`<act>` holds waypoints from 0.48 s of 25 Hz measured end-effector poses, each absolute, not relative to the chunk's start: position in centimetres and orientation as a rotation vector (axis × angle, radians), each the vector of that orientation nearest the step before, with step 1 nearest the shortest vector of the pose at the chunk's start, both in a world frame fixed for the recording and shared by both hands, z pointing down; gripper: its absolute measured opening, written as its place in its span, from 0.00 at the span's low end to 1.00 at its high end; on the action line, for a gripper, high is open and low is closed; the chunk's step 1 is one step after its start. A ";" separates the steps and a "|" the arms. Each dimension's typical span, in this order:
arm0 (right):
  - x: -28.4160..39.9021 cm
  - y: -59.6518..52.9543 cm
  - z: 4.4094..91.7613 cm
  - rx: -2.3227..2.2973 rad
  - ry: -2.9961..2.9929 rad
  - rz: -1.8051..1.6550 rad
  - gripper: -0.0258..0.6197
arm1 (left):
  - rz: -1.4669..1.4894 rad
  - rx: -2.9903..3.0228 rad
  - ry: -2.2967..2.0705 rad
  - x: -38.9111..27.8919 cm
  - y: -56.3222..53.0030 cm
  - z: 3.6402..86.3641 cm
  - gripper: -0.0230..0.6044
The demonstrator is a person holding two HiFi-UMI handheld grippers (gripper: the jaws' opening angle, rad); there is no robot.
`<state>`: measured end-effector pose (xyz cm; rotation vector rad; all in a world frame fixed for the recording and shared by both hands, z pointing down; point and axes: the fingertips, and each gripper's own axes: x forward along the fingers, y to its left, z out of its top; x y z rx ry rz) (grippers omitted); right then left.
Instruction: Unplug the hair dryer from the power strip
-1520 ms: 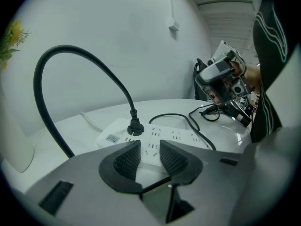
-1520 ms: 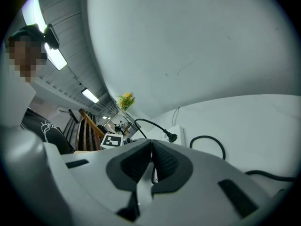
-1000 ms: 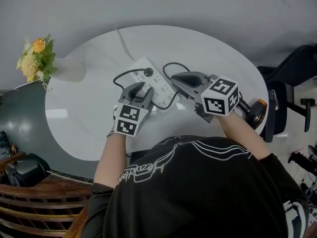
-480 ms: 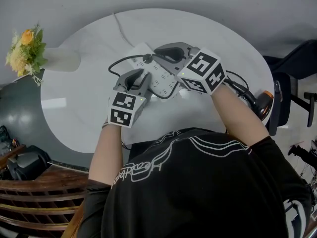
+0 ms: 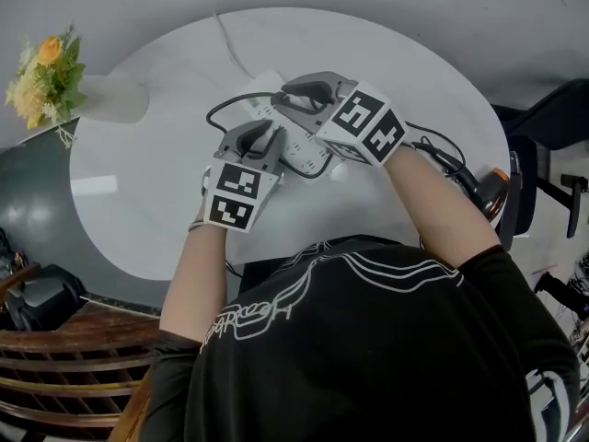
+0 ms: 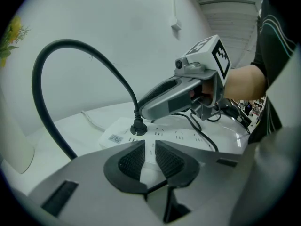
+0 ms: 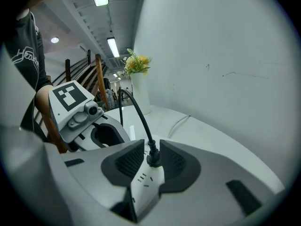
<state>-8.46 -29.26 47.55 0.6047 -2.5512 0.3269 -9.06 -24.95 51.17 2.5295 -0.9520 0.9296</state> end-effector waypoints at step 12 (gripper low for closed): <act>-9.7 -29.4 48.5 0.629 -2.479 0.139 0.09 | 0.931 2.521 -0.976 -9.3 -25.1 51.3 0.14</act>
